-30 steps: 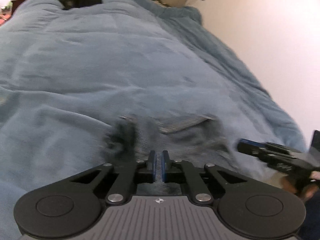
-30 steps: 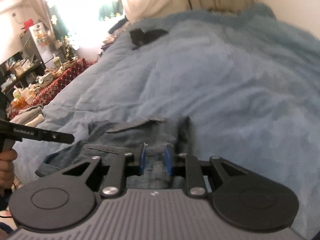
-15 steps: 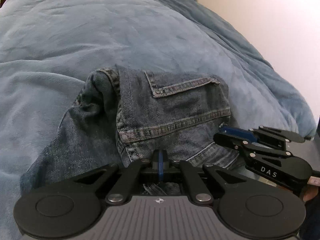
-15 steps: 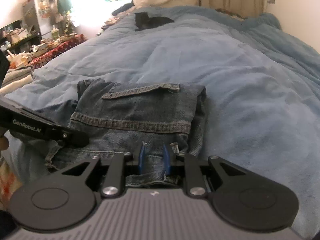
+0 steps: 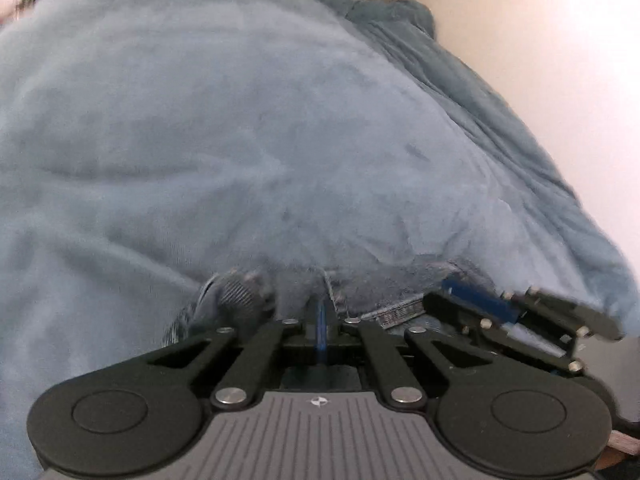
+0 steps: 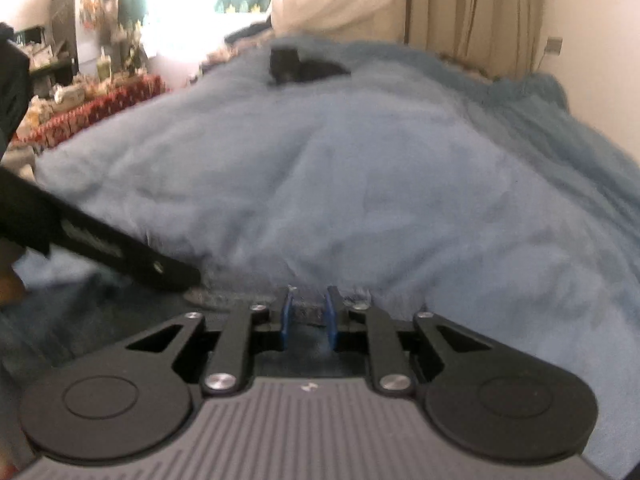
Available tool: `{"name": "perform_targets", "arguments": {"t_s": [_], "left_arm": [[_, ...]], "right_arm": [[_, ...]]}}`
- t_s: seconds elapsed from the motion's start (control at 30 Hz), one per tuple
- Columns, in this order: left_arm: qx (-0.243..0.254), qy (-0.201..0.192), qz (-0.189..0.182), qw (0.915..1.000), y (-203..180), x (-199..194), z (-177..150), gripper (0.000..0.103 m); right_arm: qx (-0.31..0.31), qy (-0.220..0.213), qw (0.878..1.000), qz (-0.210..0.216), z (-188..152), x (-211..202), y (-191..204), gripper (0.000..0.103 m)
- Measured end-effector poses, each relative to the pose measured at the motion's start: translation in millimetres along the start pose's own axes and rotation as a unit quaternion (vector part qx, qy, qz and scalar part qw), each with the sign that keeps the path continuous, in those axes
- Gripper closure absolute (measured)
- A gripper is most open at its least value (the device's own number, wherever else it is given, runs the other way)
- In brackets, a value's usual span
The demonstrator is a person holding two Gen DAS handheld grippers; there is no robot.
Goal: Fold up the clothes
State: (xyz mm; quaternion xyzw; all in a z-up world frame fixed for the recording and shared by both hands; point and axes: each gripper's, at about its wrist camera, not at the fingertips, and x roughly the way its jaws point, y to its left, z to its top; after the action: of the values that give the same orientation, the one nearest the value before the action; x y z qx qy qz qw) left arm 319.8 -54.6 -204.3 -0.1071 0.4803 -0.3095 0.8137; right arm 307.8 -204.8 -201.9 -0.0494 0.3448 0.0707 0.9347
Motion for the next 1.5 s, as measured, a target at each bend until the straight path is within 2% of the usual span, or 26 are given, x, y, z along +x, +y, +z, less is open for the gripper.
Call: {"name": "perform_targets", "arguments": {"t_s": [0.13,0.27,0.4,0.53,0.6,0.7,0.77,0.93,1.07,1.2,1.27,1.37,1.5], "left_arm": [[-0.023,0.004,-0.026,0.9994,16.0,3.9,-5.9,0.100],[0.001,0.004,-0.025,0.9997,10.7,-0.4,-6.6,0.100],[0.022,-0.002,-0.010,0.9997,3.3,-19.0,-1.3,0.100],[0.039,-0.022,0.016,0.9989,1.6,-32.2,0.5,0.101],[0.028,-0.024,0.020,0.9991,8.6,-31.4,2.3,0.100],[0.007,-0.016,0.012,0.9998,22.7,-23.2,5.3,0.100],[0.009,-0.007,0.021,0.9997,29.0,-18.0,4.4,0.100],[0.009,0.008,0.032,0.9994,39.7,-25.6,-5.0,0.100],[0.017,0.012,0.034,0.9992,38.1,-31.2,-7.3,0.101],[0.021,0.022,0.035,0.9989,34.3,-23.9,-4.0,0.101],[0.007,0.037,0.038,0.9986,34.9,-16.4,2.0,0.101],[-0.040,0.061,0.031,0.9968,45.8,-7.6,15.9,0.101],[-0.085,0.070,0.013,0.9939,63.2,-4.0,33.6,0.101]], "right_arm": [[-0.002,0.001,1.000,0.008,-28.3,-4.3,-3.2,0.092],[0.004,0.000,1.000,0.014,-39.2,-10.7,-7.8,0.095],[0.013,0.011,1.000,0.018,-21.7,-23.1,-10.3,0.093],[0.017,-0.038,0.999,0.012,0.7,-47.3,-14.3,0.093],[0.016,-0.041,0.999,0.002,6.9,-42.7,-17.4,0.093],[0.010,-0.006,1.000,-0.017,0.6,-15.1,-26.9,0.093],[0.011,0.011,1.000,-0.023,-16.1,-3.4,-35.5,0.093],[0.062,0.014,0.998,-0.025,-29.1,-20.4,-45.5,0.093],[0.066,-0.008,0.998,-0.022,-18.2,-42.8,-33.4,0.092],[0.030,-0.031,0.999,0.008,-8.1,-55.4,-1.4,0.092],[0.007,-0.022,1.000,0.015,-8.8,-45.9,13.6,0.092],[-0.007,0.020,1.000,0.005,-24.2,-14.4,21.7,0.092],[-0.032,0.013,0.999,-0.001,-39.0,-7.3,25.3,0.092]]}}
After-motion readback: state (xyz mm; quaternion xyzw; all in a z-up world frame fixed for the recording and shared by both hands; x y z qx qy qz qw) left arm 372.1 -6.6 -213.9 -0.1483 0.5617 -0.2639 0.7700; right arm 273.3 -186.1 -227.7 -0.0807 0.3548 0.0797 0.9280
